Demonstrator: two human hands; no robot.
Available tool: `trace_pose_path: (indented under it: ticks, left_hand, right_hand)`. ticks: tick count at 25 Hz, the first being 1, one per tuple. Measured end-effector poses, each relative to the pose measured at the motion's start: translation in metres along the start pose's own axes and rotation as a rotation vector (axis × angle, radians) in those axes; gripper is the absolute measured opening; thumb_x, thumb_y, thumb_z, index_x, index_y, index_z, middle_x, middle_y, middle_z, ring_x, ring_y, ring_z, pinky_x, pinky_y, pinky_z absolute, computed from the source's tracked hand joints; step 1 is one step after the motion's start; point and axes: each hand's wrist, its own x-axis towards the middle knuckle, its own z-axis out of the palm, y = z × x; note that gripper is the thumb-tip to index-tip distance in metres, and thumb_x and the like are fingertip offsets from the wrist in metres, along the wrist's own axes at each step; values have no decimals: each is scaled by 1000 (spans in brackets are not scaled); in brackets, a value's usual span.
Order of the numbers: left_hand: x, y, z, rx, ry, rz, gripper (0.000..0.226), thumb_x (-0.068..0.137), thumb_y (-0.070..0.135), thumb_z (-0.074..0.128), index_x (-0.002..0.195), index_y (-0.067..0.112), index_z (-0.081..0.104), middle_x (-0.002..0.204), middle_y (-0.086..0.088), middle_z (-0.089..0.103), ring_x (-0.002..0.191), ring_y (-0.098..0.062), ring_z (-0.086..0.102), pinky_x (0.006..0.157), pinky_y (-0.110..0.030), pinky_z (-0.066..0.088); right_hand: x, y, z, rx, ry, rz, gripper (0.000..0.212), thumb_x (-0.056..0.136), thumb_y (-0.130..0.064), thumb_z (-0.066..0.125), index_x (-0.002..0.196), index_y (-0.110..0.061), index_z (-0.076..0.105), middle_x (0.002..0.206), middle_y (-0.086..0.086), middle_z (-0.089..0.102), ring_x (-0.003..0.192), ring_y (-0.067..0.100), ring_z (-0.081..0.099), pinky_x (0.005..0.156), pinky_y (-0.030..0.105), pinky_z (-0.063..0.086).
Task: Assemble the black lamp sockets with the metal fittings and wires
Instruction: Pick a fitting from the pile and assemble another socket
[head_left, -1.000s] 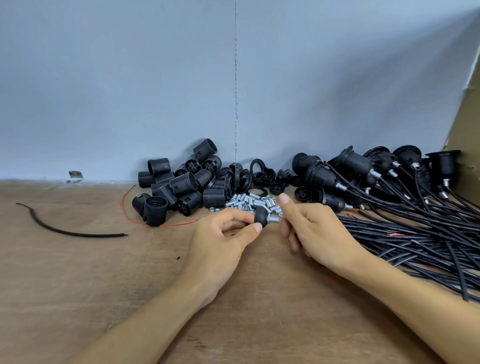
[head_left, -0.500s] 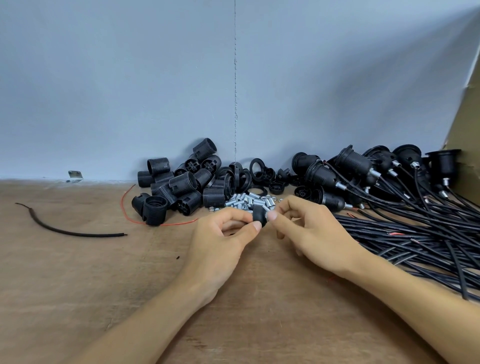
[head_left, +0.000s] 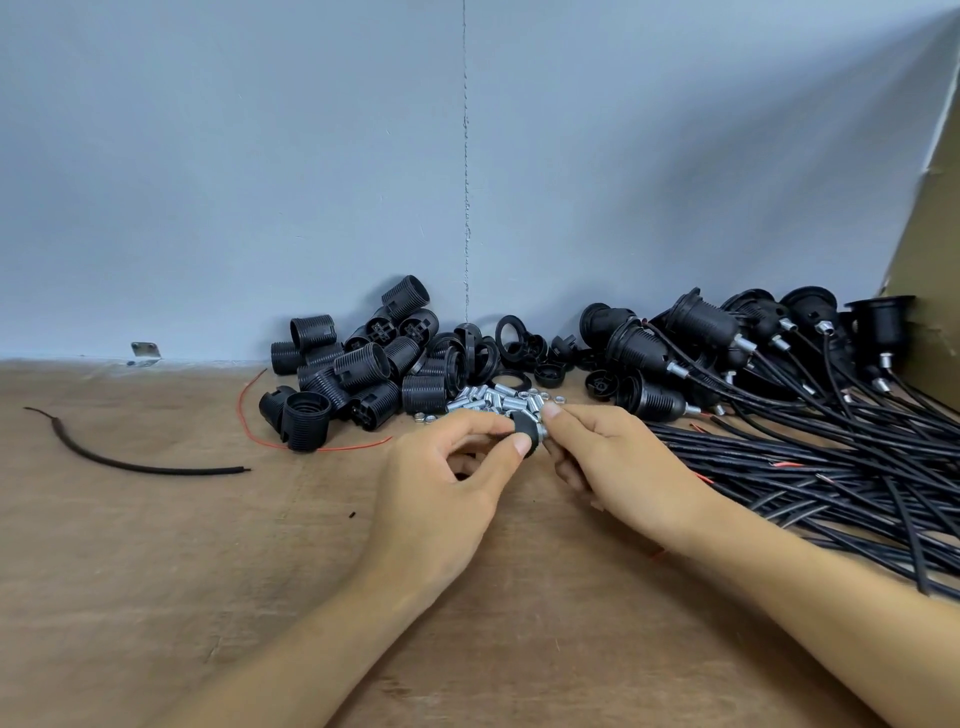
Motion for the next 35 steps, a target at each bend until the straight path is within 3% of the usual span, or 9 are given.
trace_pose_path:
  ticks: [4,8,13,17,20,23,29,32,35]
  left_hand:
    - [-2,2,0,-65,10,28,44,75,30,82,112,46,65,106,23,70,87,-6,73,73,-12,53]
    - [-1,4,0,-109,-24,-33,49,68,49,81,113,52,62,106,22,69,85,-9,74,72,-20,57]
    - [-4,5,1,20,-4,-13,34,68,50,80,98,40,70,91,18,72,75,-5,69,65,-16,51]
    - [-6,8,4,53,-119,34,31,70,35,79,98,43,69,94,19,68,74,-5,66,65,-14,49]
    - [-8,8,3,124,-236,57,27,72,35,78,95,45,70,84,20,66,65,-4,62,61,-12,44]
    - [-10,6,3,282,-342,156,26,74,35,77,99,39,70,90,22,60,66,-8,61,62,-8,40]
    - [-8,3,4,358,-375,169,28,76,36,76,103,34,70,91,27,54,70,-5,58,63,-7,39]
    - [-8,2,4,350,-384,152,25,75,35,78,99,34,70,86,29,58,67,-5,59,61,-7,40]
    - [-7,1,3,292,-365,87,23,75,31,78,96,33,69,77,22,66,58,-2,56,58,-9,40]
  right_hand:
    - [2,-1,-4,304,-10,81,48,106,-44,38,71,-15,55,52,-1,46,43,11,36,42,17,33]
    - [5,-3,-15,356,-186,124,47,106,-41,40,70,-16,59,53,0,44,41,11,31,40,17,27]
    - [3,-8,-24,50,-337,84,38,103,-34,46,75,-16,64,58,2,54,45,10,40,45,16,34]
    - [5,-23,-76,-224,-567,33,3,89,-17,73,92,-16,71,75,-2,64,68,12,55,65,22,44]
    - [-1,-28,-100,-446,-802,192,19,80,-16,81,95,-23,72,89,1,74,74,8,64,67,13,47]
    - [-2,-19,-92,-670,-733,263,14,79,-21,83,87,-23,72,89,10,74,64,8,59,67,20,49]
    - [-3,-20,-80,-792,-615,254,14,86,-18,71,77,-28,70,69,-5,65,48,1,55,58,20,46]
    - [-1,-17,-75,-793,-556,178,8,92,-23,64,86,-28,67,84,-1,70,70,11,64,71,30,53]
    - [4,-11,-66,-577,-348,-11,6,96,-27,62,91,-25,64,85,-7,65,72,2,56,71,21,47]
